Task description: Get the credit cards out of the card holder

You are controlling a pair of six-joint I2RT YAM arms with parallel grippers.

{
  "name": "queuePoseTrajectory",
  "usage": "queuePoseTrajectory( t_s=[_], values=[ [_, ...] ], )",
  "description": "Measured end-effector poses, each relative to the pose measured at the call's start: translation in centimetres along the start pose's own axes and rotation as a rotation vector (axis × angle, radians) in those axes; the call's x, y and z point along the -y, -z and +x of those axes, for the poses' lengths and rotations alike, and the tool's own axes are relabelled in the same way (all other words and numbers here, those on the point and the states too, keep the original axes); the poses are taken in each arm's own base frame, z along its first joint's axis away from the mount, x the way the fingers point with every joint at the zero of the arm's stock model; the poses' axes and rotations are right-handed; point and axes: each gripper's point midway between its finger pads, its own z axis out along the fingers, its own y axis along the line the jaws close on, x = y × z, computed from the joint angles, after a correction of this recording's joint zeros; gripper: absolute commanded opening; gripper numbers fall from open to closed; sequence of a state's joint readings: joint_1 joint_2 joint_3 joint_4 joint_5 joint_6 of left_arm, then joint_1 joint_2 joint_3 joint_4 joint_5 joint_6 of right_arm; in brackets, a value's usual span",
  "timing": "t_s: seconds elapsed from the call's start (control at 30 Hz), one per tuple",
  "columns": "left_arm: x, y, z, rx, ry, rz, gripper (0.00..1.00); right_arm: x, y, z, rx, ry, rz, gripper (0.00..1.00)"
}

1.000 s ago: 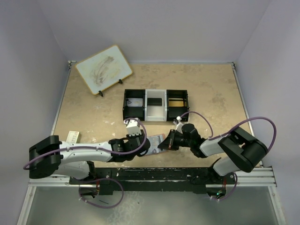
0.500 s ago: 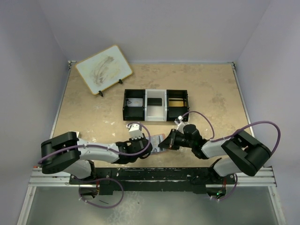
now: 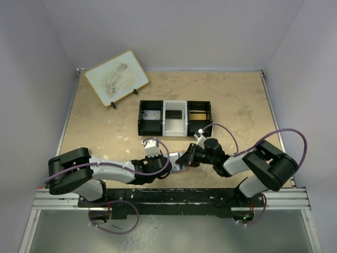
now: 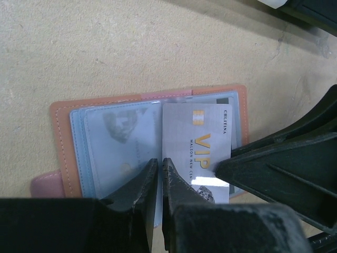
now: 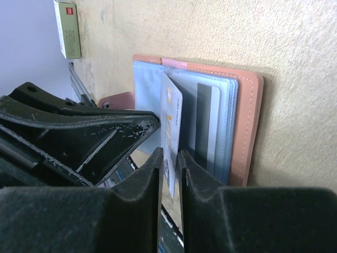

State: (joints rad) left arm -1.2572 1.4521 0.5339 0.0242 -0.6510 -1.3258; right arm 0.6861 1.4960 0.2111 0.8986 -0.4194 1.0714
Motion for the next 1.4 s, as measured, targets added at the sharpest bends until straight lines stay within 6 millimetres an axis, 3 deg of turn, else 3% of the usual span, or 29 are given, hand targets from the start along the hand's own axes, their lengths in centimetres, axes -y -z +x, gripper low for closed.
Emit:
queuePoseTrajectory(
  t_s=[0.1,0.23,0.43,0.63,0.8,0.9,1.03,1.23,1.4],
  values=[
    [0.0,0.0,0.0,0.001,0.000,0.001,0.05,0.1,-0.4,0.0,-0.009,-0.005,-0.002,0.17],
    [0.0,0.0,0.0,0.004,0.002,-0.001,0.05,0.0,-1.0,0.0,-0.025,-0.009,-0.015,0.00],
    [-0.5,0.4,-0.3,0.009,0.003,-0.019,0.08,-0.9,-0.9,-0.2,-0.023,-0.001,-0.046,0.00],
    [-1.4,1.8,-1.6,0.029,-0.013,-0.034,0.15,-2.3,0.8,-1.5,0.043,0.087,-0.034,0.00],
    [-1.1,3.6,-3.9,0.076,-0.011,-0.010,0.30,-3.8,2.6,-3.3,0.143,0.203,-0.035,0.00],
    [-0.9,5.0,-5.9,0.097,-0.027,0.002,0.51,-5.5,3.8,-4.8,0.226,0.329,-0.070,0.00],
    [-1.5,6.6,-10.9,0.167,0.032,0.001,0.65,-7.9,5.3,-6.8,0.337,0.525,-0.112,0.00],
    [-6.1,10.2,-18.4,0.324,0.130,-0.098,0.68,-11.0,6.3,-10.1,0.463,0.841,-0.117,0.00],
    [-7.5,12.0,-21.4,0.356,0.068,-0.219,0.70,-13.5,5.1,-12.6,0.479,1.074,-0.109,0.00]
  ],
)
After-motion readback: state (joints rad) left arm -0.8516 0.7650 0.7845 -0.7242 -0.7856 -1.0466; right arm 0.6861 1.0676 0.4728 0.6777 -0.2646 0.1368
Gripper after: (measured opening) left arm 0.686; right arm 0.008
